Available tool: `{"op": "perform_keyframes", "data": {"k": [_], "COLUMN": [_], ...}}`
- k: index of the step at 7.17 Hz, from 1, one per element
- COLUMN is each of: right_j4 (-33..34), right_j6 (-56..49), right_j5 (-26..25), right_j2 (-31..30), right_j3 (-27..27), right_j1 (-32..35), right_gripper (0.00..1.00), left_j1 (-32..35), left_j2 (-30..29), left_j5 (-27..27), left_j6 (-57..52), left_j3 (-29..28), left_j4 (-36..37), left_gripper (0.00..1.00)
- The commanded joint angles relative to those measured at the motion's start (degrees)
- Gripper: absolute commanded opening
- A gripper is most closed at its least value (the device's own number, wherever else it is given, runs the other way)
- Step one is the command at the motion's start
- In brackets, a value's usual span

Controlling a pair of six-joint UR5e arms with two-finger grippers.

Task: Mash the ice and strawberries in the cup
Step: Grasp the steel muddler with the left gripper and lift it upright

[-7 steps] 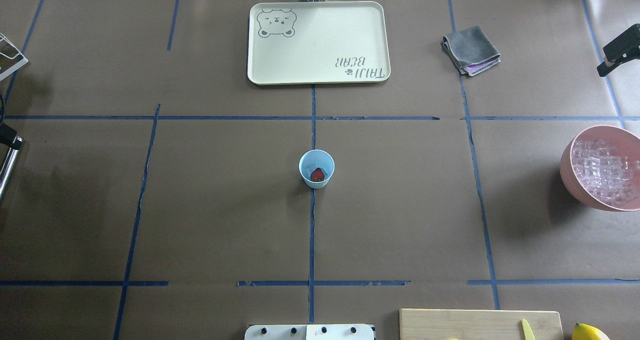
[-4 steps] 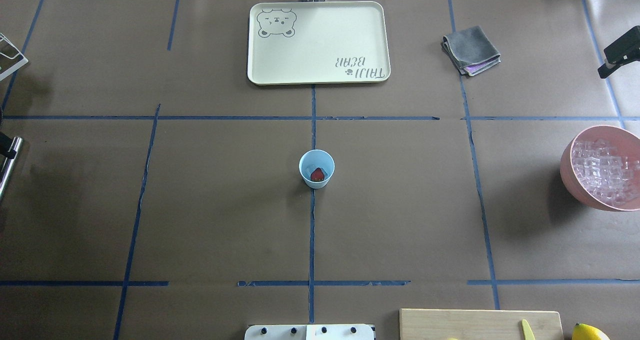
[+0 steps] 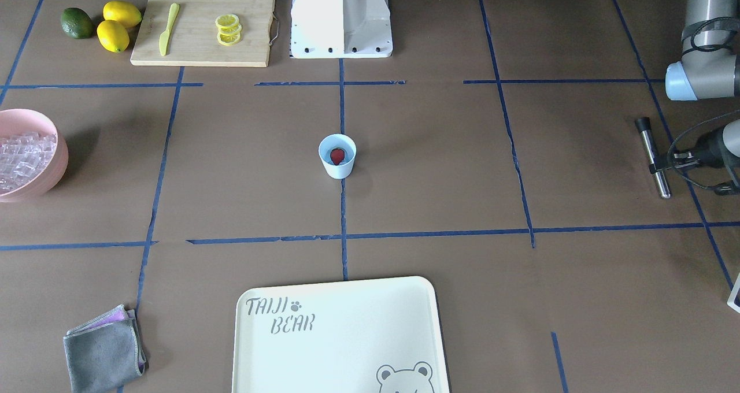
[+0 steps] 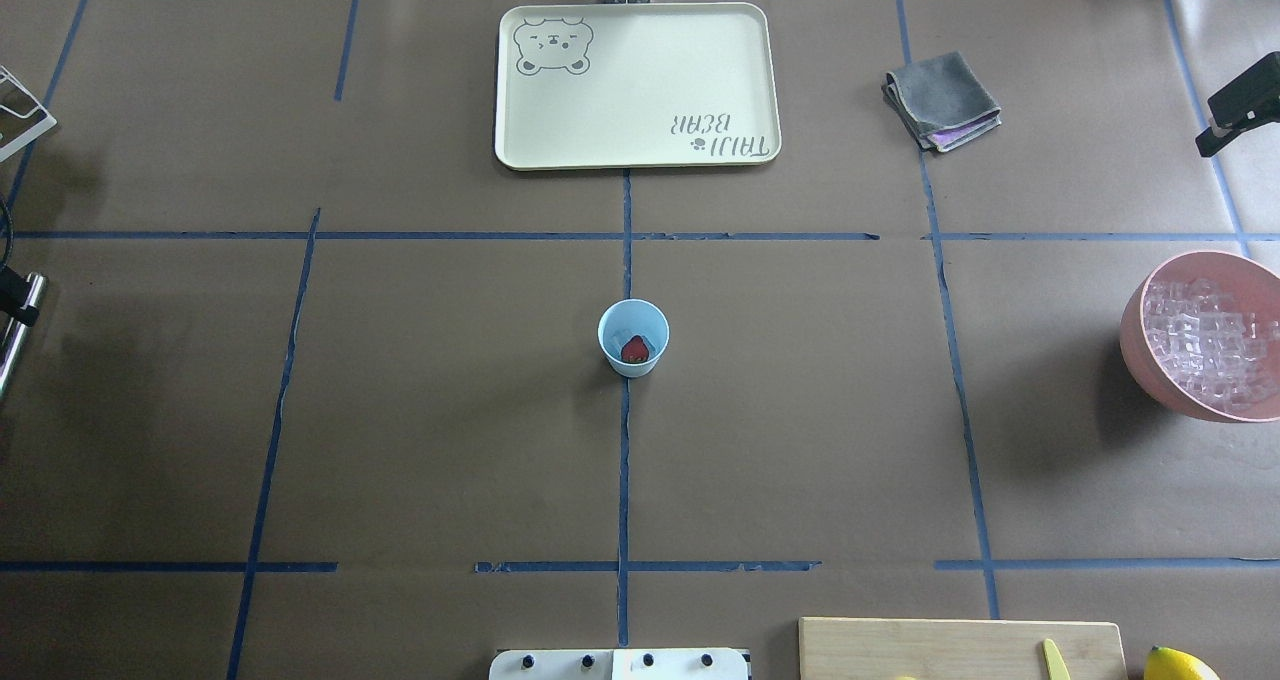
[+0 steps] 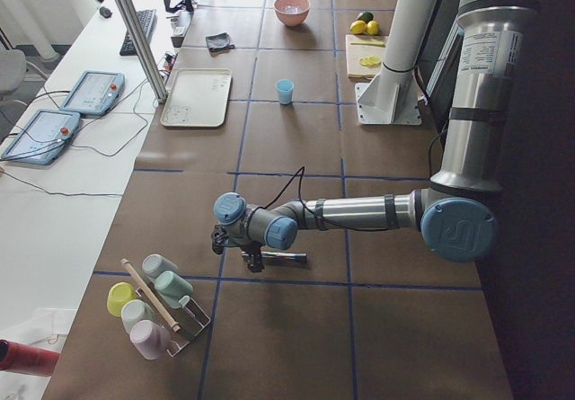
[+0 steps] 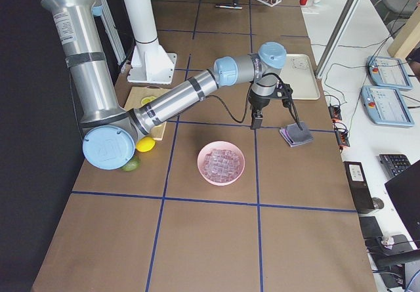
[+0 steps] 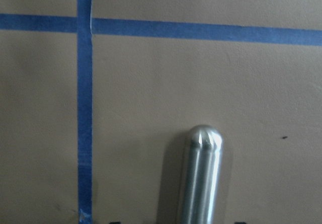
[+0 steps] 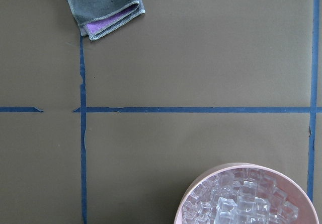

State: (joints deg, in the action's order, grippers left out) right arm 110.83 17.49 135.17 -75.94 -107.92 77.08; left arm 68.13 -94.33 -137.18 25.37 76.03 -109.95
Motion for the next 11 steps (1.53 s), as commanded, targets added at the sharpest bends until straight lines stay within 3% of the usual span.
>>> {"op": "perform_keyframes", "data": {"k": [1,5,8,9,10,11], "right_j4": [0.0,0.0,0.0,0.0,0.0,0.0], "right_j6": [0.0,0.0,0.1,0.1,0.1,0.1], "right_j5": [0.0,0.0,0.6,0.6,0.6,0.6], "right_j2": [0.0,0.0,0.0,0.0,0.0,0.0], "right_j3": [0.0,0.0,0.0,0.0,0.0,0.0], "right_j1": [0.0,0.0,0.0,0.0,0.0,0.0], "right_gripper": [1.0,1.0,1.0,1.0,1.0,1.0], "left_j1": [-0.7,-1.9,-2.0,-2.0,-2.0,-2.0], "left_j2": [-0.1,-0.2,-0.2,-0.2,-0.2,-0.2], "left_j5": [-0.1,0.2,0.2,0.2,0.3,0.3], "left_j6": [-0.2,-0.5,-0.6,-0.6,-0.6,-0.6], "left_j3": [0.0,-0.3,-0.5,-0.6,-0.6,-0.6], "left_j4": [0.1,0.1,0.1,0.1,0.2,0.2], "left_gripper": [0.81,0.78,0.65,0.57,0.38,0.1]}}
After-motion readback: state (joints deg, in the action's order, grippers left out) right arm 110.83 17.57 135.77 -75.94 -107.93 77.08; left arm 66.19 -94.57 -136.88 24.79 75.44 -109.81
